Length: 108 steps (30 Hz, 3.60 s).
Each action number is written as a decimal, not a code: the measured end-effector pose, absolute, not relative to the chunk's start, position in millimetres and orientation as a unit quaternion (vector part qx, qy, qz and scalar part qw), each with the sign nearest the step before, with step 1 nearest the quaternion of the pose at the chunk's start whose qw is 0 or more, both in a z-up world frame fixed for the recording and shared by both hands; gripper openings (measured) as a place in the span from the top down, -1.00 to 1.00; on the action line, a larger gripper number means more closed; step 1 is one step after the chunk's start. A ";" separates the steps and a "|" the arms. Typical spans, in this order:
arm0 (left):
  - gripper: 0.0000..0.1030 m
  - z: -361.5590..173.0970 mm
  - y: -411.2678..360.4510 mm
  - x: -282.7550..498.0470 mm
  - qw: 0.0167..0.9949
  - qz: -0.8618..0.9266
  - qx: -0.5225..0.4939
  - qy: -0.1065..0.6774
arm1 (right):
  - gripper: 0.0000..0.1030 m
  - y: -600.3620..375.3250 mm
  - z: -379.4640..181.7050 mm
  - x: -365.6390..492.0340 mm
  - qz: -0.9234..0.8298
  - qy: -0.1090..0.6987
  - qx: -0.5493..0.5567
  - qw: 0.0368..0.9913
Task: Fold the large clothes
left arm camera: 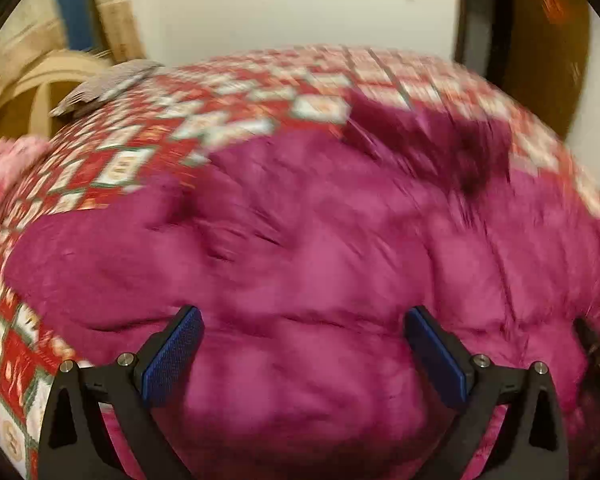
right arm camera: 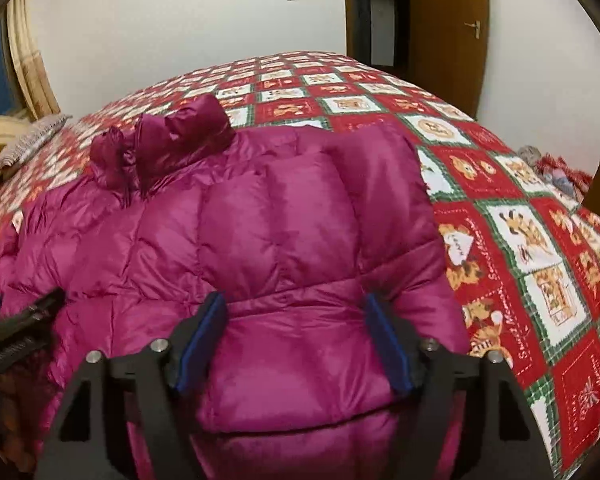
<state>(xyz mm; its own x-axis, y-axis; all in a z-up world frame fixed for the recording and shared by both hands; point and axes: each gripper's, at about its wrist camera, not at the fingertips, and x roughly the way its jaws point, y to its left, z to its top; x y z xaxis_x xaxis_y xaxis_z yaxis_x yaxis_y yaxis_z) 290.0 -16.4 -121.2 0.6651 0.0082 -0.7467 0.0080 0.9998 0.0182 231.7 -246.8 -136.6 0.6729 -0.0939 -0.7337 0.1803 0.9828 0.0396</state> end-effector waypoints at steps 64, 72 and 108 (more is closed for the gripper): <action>0.45 -64.3 -79.9 223.8 0.898 -0.269 0.042 0.346 | -0.58 -254.6 -141.1 226.0 -0.057 0.378 0.095 0.919; -0.27 -36.7 4.2 250.6 0.946 -0.132 0.032 0.295 | -0.09 -258.0 -86.9 201.8 -0.038 0.315 0.138 0.938; -0.53 -47.5 -4.6 410.4 0.919 -0.098 0.012 0.382 | -0.08 -187.6 -96.7 433.8 0.017 0.506 0.117 0.855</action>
